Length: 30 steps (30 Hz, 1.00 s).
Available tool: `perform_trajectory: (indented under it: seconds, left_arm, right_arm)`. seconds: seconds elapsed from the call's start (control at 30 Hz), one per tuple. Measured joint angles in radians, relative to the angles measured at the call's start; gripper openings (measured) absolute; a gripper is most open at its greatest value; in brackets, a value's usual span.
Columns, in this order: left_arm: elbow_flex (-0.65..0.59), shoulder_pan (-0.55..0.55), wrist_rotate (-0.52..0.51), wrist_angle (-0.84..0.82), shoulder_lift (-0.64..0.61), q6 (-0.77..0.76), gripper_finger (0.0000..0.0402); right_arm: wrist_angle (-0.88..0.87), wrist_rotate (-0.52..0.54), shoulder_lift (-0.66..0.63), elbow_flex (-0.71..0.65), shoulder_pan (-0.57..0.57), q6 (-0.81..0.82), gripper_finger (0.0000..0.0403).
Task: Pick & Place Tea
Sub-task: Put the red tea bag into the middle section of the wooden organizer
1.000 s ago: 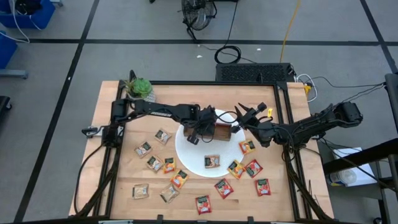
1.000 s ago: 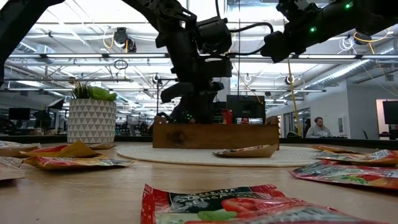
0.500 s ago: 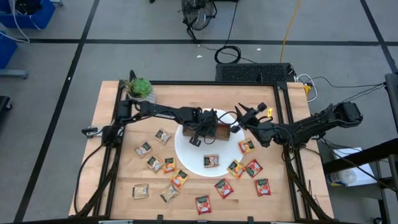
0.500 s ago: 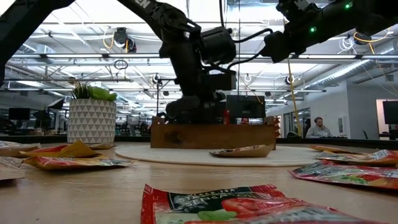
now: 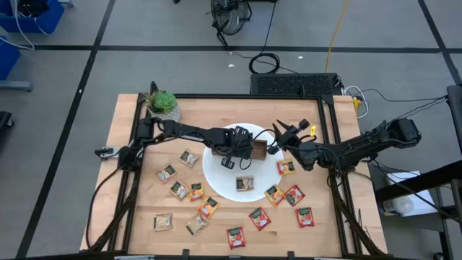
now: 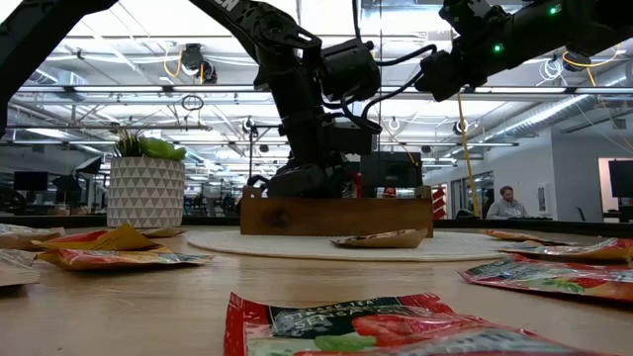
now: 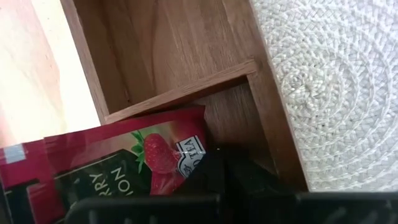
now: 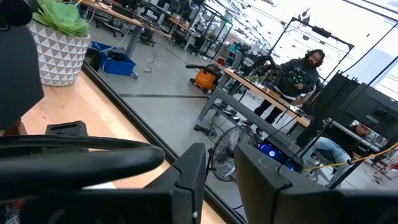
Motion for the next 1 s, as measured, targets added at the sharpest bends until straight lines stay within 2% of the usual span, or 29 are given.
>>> perform_trajectory:
  seconds: [0.27, 0.6, 0.73, 0.83, 1.0]
  left_arm:
    - [0.0, -0.008, 0.0, -0.006, -0.008, -0.052, 0.0023]
    - [-0.002, -0.033, 0.016, -0.008, -0.099, -0.11, 0.0004]
    - [-0.002, -0.034, 0.09, -0.019, -0.149, -0.15, 0.0017]
    - [-0.002, -0.026, 0.197, -0.051, -0.211, -0.171, 0.0023]
    - [-0.064, -0.004, 0.344, 0.001, -0.354, -0.201, 0.0004]
  right_arm:
    - [0.001, 0.0, 0.0, 0.0, 0.0, 0.0, 0.0072]
    - [0.005, 0.0, 0.0, 0.0, 0.0, 0.001, 0.0072]
    - [0.004, 0.001, 0.0, 0.0, 0.007, 0.016, 0.0072]
    - [-0.003, 0.005, 0.0, 0.0, 0.033, 0.019, 0.0073]
    - [-0.026, 0.006, 0.0, 0.0, 0.119, 0.025, 0.0073]
